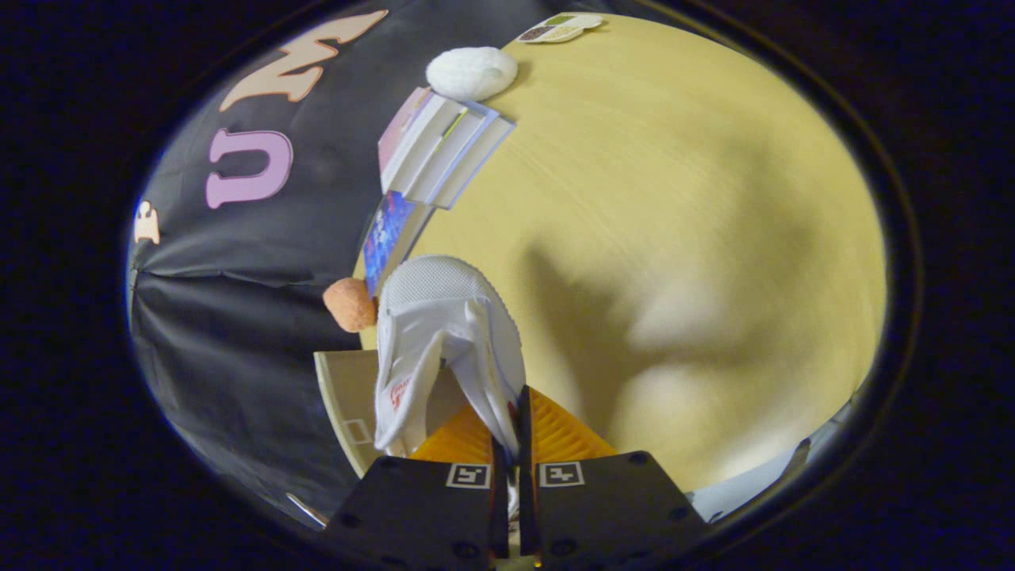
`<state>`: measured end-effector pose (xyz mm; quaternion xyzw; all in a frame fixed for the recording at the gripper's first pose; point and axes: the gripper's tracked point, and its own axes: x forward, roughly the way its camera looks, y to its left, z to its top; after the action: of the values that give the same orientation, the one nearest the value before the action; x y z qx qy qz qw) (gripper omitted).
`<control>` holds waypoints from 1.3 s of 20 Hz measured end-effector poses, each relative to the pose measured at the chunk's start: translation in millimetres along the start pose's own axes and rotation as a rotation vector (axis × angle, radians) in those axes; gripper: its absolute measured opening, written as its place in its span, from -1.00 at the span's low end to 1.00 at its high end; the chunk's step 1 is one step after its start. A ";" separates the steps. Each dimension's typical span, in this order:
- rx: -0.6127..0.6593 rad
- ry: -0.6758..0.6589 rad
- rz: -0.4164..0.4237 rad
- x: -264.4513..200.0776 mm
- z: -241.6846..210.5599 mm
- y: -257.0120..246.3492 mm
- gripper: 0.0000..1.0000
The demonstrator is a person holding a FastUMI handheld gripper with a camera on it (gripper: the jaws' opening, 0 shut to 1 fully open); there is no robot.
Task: Open the storage box then place both shoes into the box .Put the left shoe in first, then the right shoe, with the right side of both shoes facing outward in a uniform manner.
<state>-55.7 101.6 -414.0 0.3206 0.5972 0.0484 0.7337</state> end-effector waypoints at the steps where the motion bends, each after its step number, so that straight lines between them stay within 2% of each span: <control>1: 0.010 0.002 0.033 -4.3 -3.1 18.3 -0.84; 8: -0.033 -0.015 0.203 -27.3 -23.2 146.5 -0.85; 11: -0.071 0.016 0.239 -21.8 -46.7 193.1 -0.84; 17: -0.184 0.058 0.166 23.0 -106.6 238.7 -0.85; 26: -0.354 -0.117 -0.059 87.2 -134.6 231.6 -0.84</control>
<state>-80.9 379.6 -376.3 0.1712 0.5449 0.1122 0.8131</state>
